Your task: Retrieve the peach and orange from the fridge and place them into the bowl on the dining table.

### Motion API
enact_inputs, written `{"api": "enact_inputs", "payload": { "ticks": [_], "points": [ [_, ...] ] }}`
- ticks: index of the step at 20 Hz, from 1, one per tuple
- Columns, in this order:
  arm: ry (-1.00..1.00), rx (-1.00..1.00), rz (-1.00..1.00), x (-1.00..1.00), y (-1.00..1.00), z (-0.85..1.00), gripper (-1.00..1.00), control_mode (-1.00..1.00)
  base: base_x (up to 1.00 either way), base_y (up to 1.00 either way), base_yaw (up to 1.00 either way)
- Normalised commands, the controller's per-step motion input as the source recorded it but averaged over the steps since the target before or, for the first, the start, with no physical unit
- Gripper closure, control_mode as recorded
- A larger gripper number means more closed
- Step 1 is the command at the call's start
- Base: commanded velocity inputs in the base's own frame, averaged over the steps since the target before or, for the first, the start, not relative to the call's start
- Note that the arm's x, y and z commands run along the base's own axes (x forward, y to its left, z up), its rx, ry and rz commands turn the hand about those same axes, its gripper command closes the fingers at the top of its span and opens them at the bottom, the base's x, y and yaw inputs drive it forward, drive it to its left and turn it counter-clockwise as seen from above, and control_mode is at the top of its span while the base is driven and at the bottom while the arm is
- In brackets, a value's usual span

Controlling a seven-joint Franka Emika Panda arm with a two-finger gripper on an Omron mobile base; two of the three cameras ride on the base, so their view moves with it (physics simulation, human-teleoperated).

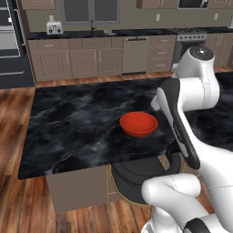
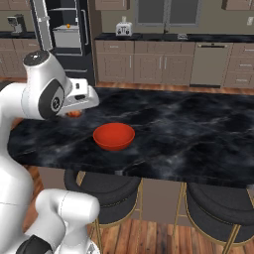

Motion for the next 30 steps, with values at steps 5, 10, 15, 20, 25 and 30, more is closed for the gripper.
{"api": "enact_inputs", "payload": {
  "ticks": [5, 10, 15, 20, 25, 30],
  "points": [
    [0.07, 0.05, 0.0, 0.01, -0.03, -0.22, 1.0, -1.0, 0.0, 0.0, 0.0],
    [0.03, 0.04, 0.0, 0.08, -0.02, -0.22, 1.0, -1.0, 0.0, 0.0, 0.0],
    [0.0, 0.01, 0.0, 0.43, -0.03, -0.3, 1.0, -1.0, 0.0, 0.0, 0.0],
    [0.0, 0.0, 0.0, 0.7, -0.13, -0.41, 1.0, -1.0, 0.0, 0.0, 0.0],
    [0.0, 0.0, 0.0, 0.67, -0.12, -0.45, 1.0, -1.0, 0.0, 0.0, 0.0],
    [0.0, 0.0, 0.0, 0.4, -0.03, -0.39, 1.0, -1.0, 0.0, 0.0, 0.0]
  ]
}}
